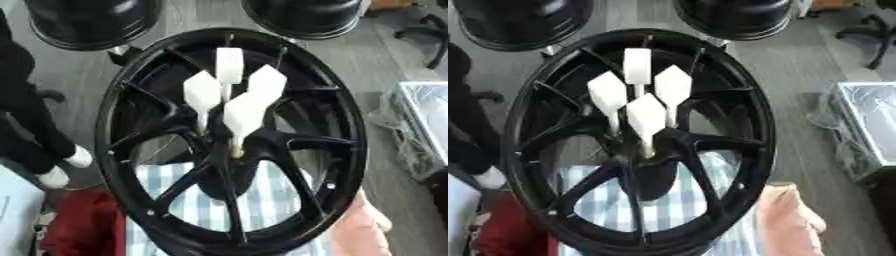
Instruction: Pull the pin out of the wheel hub.
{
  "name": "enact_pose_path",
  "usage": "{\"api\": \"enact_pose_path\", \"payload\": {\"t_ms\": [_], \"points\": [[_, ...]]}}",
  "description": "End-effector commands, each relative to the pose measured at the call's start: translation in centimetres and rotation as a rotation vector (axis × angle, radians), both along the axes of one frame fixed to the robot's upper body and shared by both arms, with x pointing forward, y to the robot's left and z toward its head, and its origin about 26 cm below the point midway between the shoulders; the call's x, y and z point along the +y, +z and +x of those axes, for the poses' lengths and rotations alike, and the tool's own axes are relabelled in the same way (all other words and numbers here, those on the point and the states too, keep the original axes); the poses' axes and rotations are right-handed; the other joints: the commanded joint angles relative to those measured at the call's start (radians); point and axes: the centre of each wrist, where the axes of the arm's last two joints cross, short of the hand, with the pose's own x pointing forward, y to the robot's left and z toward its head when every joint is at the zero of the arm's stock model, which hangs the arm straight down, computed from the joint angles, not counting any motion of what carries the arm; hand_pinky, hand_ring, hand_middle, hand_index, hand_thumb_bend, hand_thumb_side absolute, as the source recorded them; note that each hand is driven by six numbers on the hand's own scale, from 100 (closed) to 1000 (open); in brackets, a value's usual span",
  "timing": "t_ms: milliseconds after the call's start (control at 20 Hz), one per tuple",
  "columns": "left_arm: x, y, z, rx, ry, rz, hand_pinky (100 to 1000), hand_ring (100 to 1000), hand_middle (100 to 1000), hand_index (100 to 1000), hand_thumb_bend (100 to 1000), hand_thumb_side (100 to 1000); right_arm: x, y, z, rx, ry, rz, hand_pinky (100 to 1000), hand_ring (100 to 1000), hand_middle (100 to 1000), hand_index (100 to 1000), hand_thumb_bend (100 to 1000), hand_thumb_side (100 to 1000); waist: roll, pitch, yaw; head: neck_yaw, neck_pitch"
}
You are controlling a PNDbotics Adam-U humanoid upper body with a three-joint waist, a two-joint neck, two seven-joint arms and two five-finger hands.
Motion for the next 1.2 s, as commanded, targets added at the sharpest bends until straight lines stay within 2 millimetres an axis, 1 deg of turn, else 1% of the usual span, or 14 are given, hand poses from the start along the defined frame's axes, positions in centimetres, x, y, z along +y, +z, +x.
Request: {"api": "enact_pose_path", "payload": {"t_ms": [50, 250, 350, 500, 600, 700, 950, 1050, 1200], "points": [[0.5, 1.4, -0.3, -0.034, 0.006, 0.042, 727, 782, 693, 739, 270, 590, 1.3, 1.1, 0.0, -0.035, 0.026, -0.097, 820, 798, 747, 808, 164, 378, 0.004, -0.009, -0.002, -0.009, -0.014], [0.4, 1.5, -0.4, -0.035, 0.003, 0.044, 727, 782, 693, 739, 269, 592, 4.7, 1.3, 0.8, -0.061, 0.096, -0.234, 839, 830, 777, 830, 223, 441, 0.007, 0.003, -0.003, -0.006, -0.020], [0.4, 1.6, -0.4, -0.037, 0.003, 0.043, 727, 783, 693, 739, 269, 592, 6.7, 1.1, 1.3, -0.074, 0.137, -0.315, 854, 852, 796, 845, 260, 510, 0.007, 0.007, -0.002, -0.005, -0.024], [0.4, 1.8, -0.4, -0.042, 0.002, 0.041, 727, 783, 693, 739, 269, 592, 9.1, 0.4, 2.1, -0.085, 0.180, -0.437, 867, 866, 805, 852, 299, 579, 0.005, 0.011, 0.000, -0.009, -0.029], [0.3, 1.8, -0.4, -0.044, 0.002, 0.040, 728, 783, 694, 739, 268, 593, 10.5, -0.1, 2.6, -0.091, 0.206, -0.515, 868, 864, 801, 851, 305, 580, 0.004, 0.012, 0.001, -0.014, -0.028], [0.3, 1.8, -0.4, -0.043, -0.001, 0.039, 728, 783, 693, 739, 268, 593, 11.2, -0.3, 3.1, -0.099, 0.224, -0.565, 869, 863, 800, 851, 310, 580, 0.004, 0.013, 0.001, -0.015, -0.028], [0.2, 1.8, -0.3, -0.042, -0.007, 0.038, 728, 783, 694, 738, 267, 594, 11.8, -0.6, 4.2, -0.131, 0.257, -0.604, 868, 861, 800, 855, 325, 560, 0.006, 0.013, 0.004, -0.016, -0.027], [0.2, 1.8, -0.3, -0.041, -0.008, 0.037, 728, 783, 694, 738, 267, 594, 11.9, -0.6, 4.5, -0.144, 0.271, -0.610, 869, 862, 804, 859, 343, 532, 0.007, 0.013, 0.005, -0.018, -0.026], [0.2, 1.7, -0.3, -0.039, -0.009, 0.036, 728, 783, 694, 738, 267, 595, 12.1, -0.7, 4.8, -0.159, 0.296, -0.615, 871, 863, 809, 866, 393, 458, 0.007, 0.012, 0.007, -0.019, -0.023]]}}
